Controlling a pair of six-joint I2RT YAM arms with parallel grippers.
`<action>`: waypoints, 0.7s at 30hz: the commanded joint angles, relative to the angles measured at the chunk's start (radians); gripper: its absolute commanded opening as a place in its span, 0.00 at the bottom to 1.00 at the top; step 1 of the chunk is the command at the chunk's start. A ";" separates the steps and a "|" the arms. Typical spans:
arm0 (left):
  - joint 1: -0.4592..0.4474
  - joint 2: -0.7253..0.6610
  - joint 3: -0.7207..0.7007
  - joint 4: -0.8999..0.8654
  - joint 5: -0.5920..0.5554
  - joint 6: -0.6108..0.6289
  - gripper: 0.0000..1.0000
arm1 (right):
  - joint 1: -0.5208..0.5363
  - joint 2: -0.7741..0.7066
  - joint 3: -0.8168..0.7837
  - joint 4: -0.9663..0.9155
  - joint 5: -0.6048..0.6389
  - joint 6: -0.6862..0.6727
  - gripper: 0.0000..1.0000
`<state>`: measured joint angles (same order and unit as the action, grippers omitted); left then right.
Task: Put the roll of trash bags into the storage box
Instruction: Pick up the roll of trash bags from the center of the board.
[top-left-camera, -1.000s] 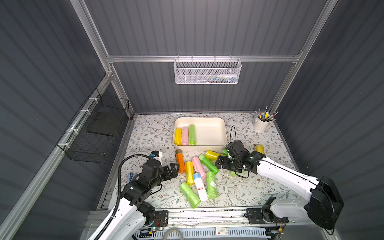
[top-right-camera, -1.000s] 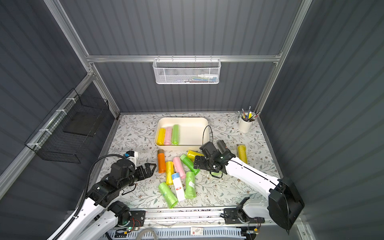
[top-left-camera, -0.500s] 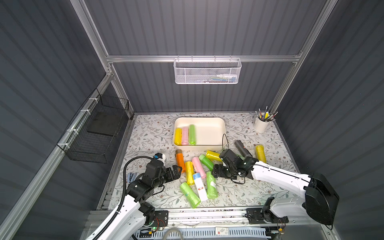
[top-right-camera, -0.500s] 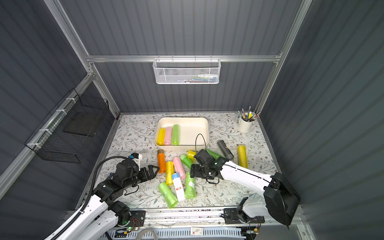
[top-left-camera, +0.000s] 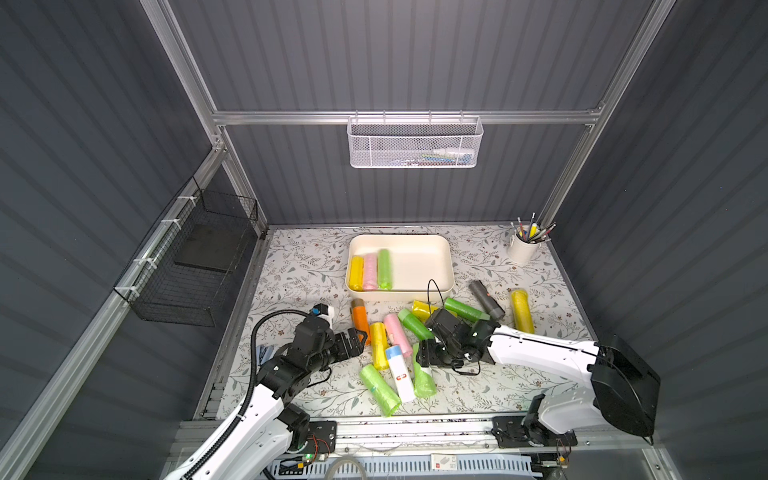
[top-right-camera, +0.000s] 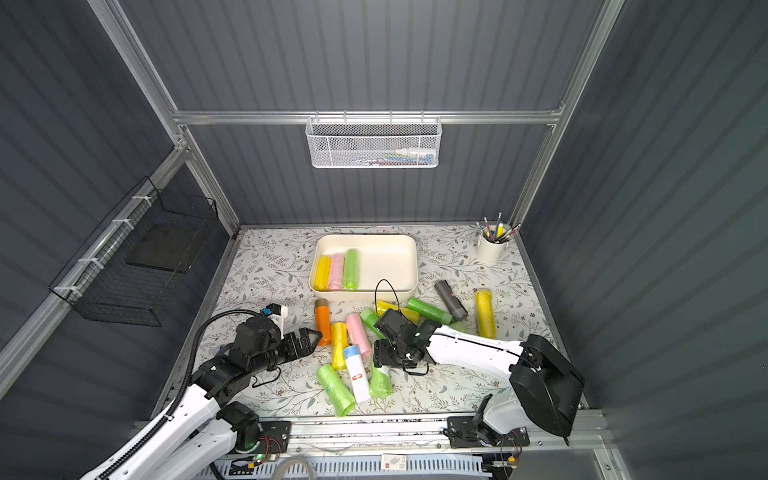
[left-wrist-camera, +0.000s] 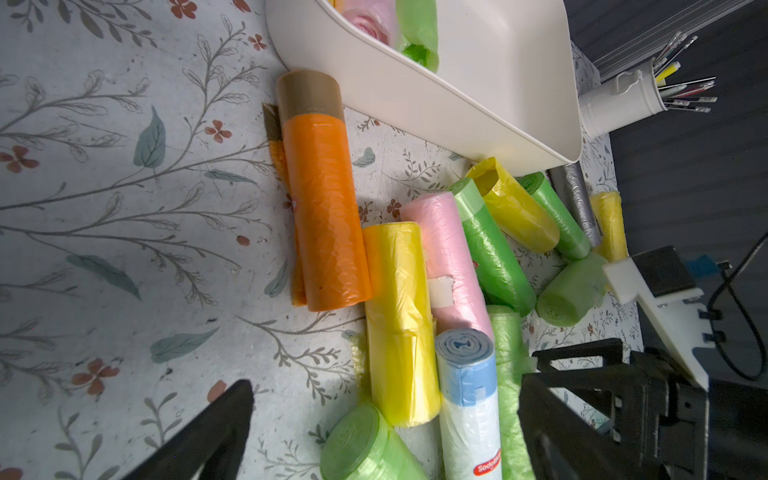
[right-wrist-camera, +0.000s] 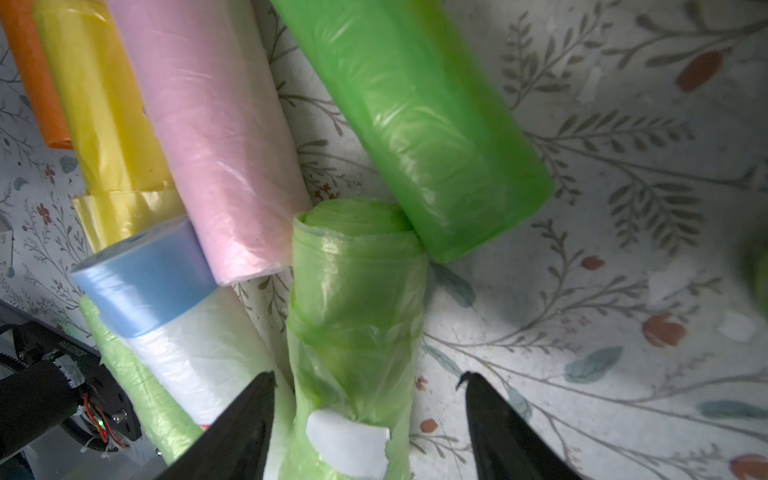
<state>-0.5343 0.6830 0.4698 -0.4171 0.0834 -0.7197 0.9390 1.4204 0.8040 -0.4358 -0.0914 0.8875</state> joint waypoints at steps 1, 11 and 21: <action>-0.001 0.007 0.002 0.012 0.016 -0.006 1.00 | 0.012 0.011 -0.013 0.002 -0.002 0.017 0.72; -0.001 0.032 -0.006 0.034 0.021 -0.006 1.00 | 0.023 0.042 -0.024 0.037 -0.021 0.028 0.71; -0.001 0.029 -0.001 0.036 0.041 -0.014 1.00 | 0.027 0.081 -0.025 0.077 -0.038 0.043 0.66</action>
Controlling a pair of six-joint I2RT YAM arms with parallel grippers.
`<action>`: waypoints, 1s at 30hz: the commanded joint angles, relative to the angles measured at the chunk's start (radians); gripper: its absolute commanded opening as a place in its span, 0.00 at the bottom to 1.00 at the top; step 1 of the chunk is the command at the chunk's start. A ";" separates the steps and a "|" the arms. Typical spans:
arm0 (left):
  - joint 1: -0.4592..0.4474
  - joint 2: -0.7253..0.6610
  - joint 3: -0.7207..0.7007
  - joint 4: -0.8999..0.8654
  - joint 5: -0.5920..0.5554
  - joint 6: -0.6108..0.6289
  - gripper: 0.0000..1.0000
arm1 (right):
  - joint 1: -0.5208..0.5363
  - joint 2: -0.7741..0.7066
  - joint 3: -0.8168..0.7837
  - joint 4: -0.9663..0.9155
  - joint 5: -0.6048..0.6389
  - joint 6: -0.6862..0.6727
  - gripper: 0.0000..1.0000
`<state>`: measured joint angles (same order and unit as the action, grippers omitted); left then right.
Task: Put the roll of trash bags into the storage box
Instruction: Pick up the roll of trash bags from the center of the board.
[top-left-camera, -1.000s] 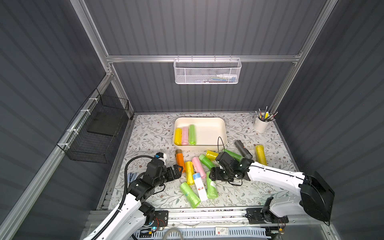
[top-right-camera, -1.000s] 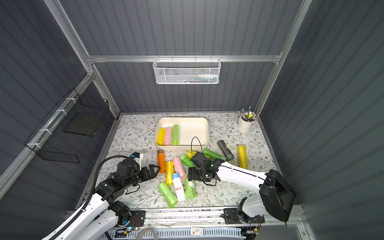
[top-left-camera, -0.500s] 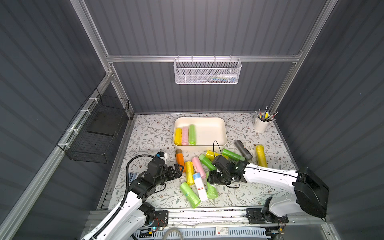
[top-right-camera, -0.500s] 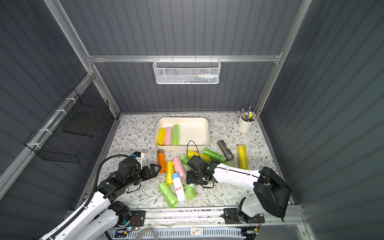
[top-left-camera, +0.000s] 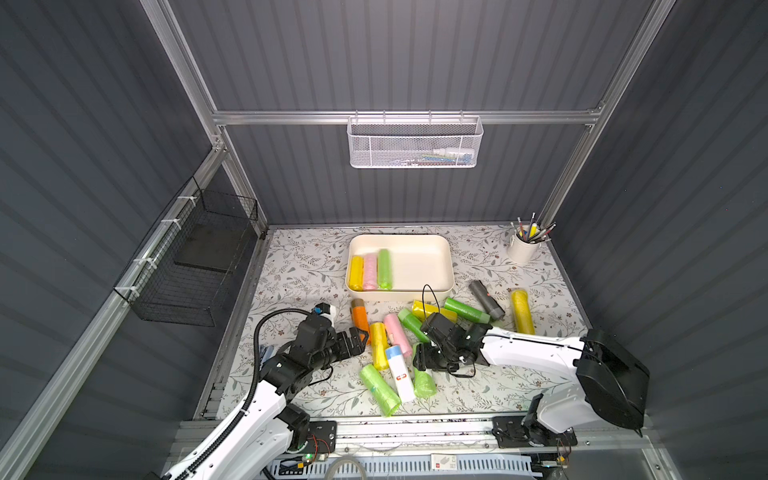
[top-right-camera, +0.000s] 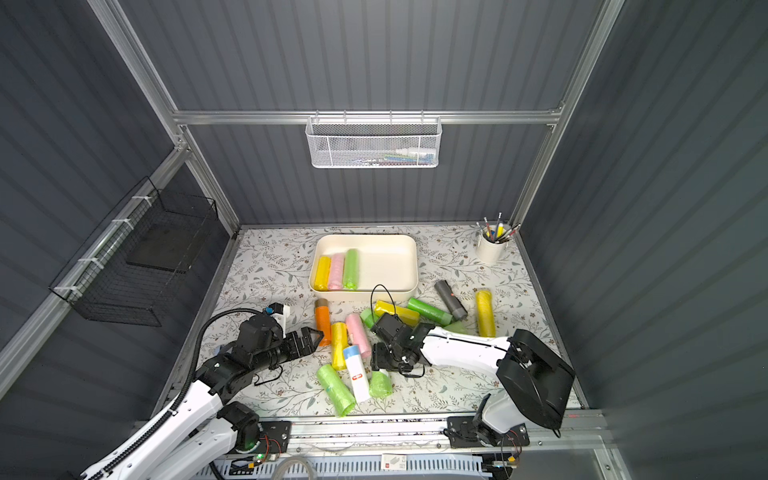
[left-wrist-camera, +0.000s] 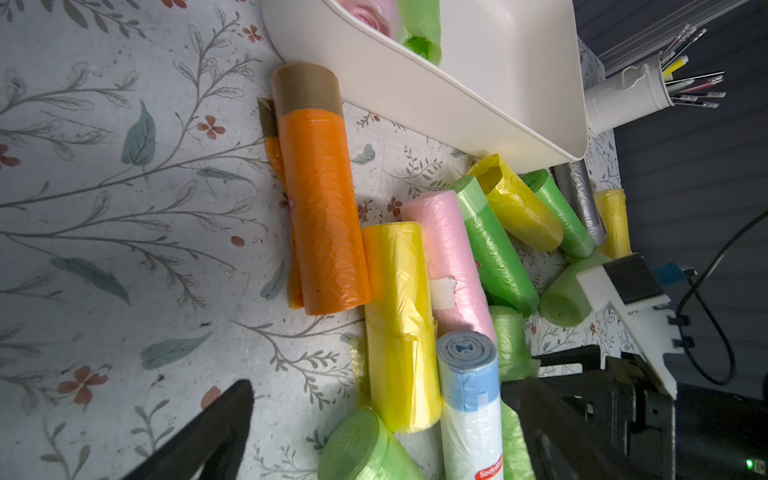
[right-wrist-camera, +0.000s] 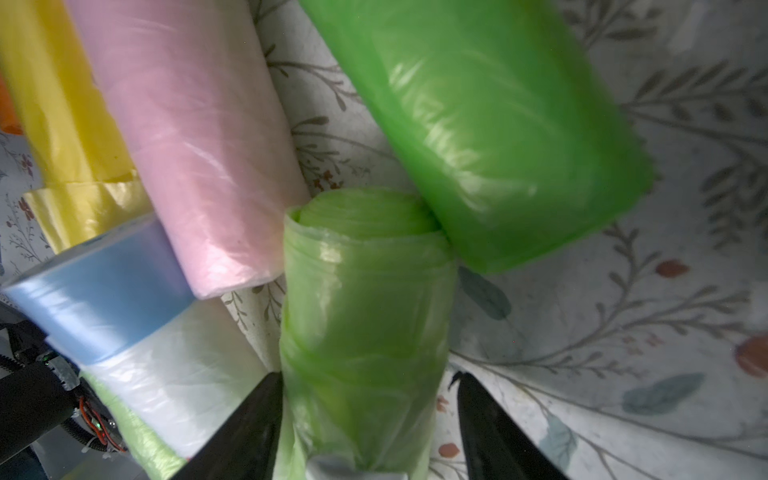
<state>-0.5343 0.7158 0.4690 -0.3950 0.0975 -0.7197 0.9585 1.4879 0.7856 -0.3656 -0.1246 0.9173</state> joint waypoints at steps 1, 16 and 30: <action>-0.001 -0.003 0.002 0.015 0.033 -0.017 1.00 | 0.007 0.017 -0.006 0.008 -0.005 0.012 0.66; -0.001 -0.008 0.028 0.001 0.089 -0.019 1.00 | 0.006 0.094 0.021 0.021 -0.009 0.000 0.60; -0.001 0.000 0.027 0.030 0.113 -0.030 1.00 | 0.004 0.056 0.020 -0.017 0.057 0.004 0.44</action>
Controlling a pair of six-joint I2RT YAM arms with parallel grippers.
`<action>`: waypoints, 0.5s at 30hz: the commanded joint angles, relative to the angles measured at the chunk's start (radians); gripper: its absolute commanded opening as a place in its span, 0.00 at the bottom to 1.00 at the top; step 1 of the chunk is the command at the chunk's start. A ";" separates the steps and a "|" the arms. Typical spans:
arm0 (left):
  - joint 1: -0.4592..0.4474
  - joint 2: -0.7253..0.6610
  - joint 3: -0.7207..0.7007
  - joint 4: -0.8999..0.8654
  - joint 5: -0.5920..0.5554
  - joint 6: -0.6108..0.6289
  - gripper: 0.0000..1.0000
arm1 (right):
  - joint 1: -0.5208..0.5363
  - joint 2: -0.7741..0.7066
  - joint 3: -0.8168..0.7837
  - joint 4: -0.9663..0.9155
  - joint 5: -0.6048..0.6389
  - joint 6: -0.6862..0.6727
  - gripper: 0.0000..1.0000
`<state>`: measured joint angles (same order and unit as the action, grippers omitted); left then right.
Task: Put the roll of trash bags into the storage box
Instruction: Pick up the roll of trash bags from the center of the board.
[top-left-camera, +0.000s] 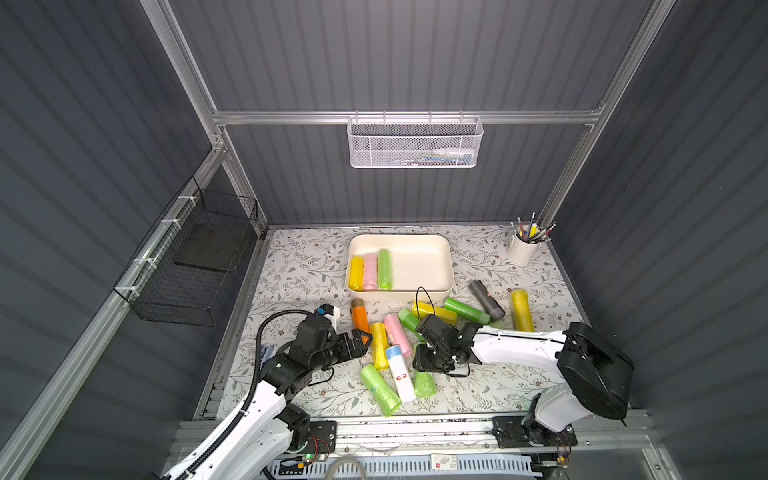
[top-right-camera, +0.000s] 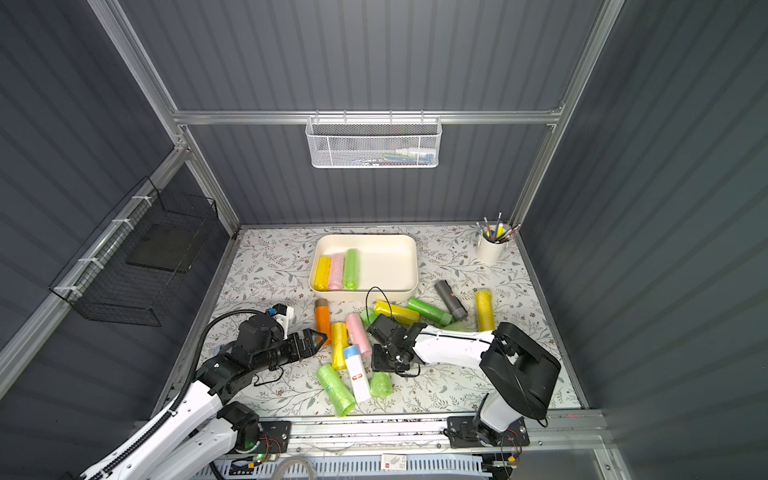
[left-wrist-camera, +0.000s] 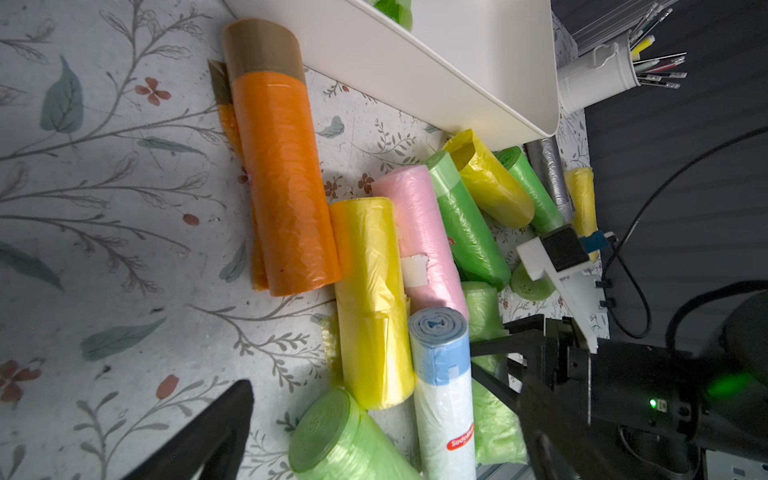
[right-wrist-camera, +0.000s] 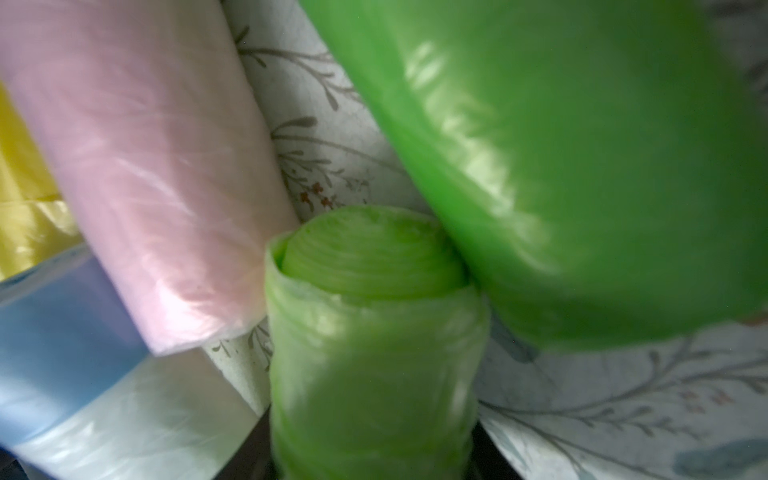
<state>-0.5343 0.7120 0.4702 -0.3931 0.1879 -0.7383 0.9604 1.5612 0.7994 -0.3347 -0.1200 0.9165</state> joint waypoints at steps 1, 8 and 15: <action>-0.001 0.005 0.025 0.031 0.026 -0.013 1.00 | 0.001 -0.024 0.005 -0.049 0.056 0.005 0.44; -0.001 0.016 0.028 0.054 0.053 -0.021 1.00 | -0.004 -0.059 0.000 -0.077 0.085 0.005 0.42; -0.002 0.038 0.033 0.077 0.078 -0.023 1.00 | -0.007 -0.099 -0.008 -0.092 0.108 0.009 0.37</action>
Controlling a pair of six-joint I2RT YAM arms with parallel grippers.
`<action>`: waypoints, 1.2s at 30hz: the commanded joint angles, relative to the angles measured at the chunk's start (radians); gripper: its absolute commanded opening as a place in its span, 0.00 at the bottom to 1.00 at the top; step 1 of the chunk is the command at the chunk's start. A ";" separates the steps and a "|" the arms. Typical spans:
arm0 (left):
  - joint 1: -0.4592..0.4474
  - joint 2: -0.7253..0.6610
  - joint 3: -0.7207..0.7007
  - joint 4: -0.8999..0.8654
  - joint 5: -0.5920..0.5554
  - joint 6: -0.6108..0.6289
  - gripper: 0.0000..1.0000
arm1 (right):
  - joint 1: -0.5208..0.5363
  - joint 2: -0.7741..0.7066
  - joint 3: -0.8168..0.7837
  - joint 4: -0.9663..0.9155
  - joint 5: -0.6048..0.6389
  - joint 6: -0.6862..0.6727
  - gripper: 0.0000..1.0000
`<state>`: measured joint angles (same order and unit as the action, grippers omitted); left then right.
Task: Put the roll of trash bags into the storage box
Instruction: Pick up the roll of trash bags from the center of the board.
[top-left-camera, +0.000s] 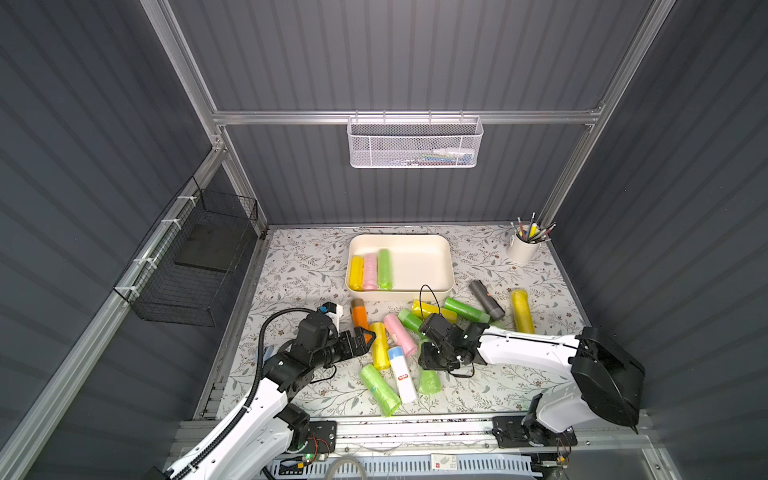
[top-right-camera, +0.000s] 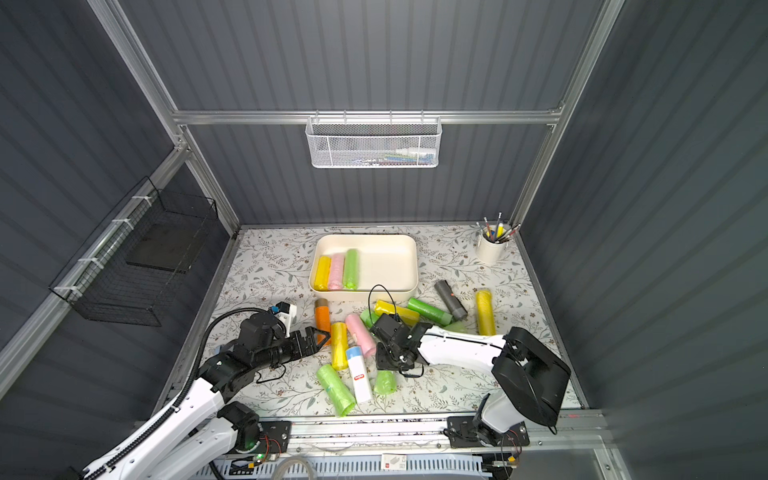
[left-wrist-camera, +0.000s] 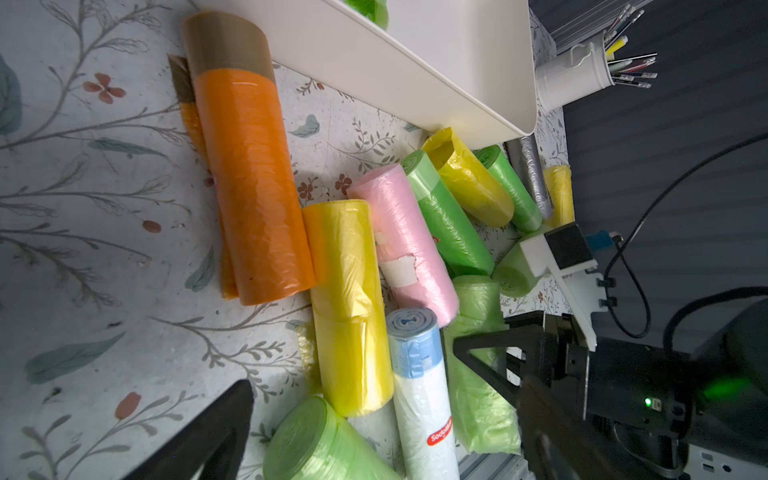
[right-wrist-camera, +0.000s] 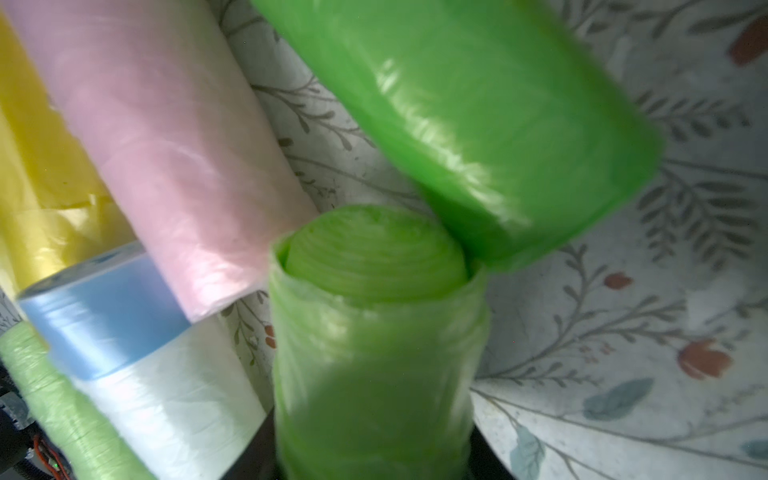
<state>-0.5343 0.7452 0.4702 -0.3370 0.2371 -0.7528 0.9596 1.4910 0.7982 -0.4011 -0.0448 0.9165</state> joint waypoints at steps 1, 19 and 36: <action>-0.001 0.007 0.034 0.024 0.032 -0.009 1.00 | -0.005 -0.039 -0.009 -0.026 0.036 0.009 0.36; -0.003 0.112 0.057 0.122 0.085 -0.025 1.00 | -0.049 -0.204 -0.055 -0.038 0.091 0.012 0.37; -0.003 0.411 0.338 0.116 0.155 0.075 1.00 | -0.214 -0.283 0.026 -0.034 0.111 -0.050 0.37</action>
<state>-0.5343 1.1378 0.7650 -0.2142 0.3645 -0.7143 0.7650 1.2362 0.7723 -0.4427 0.0391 0.8997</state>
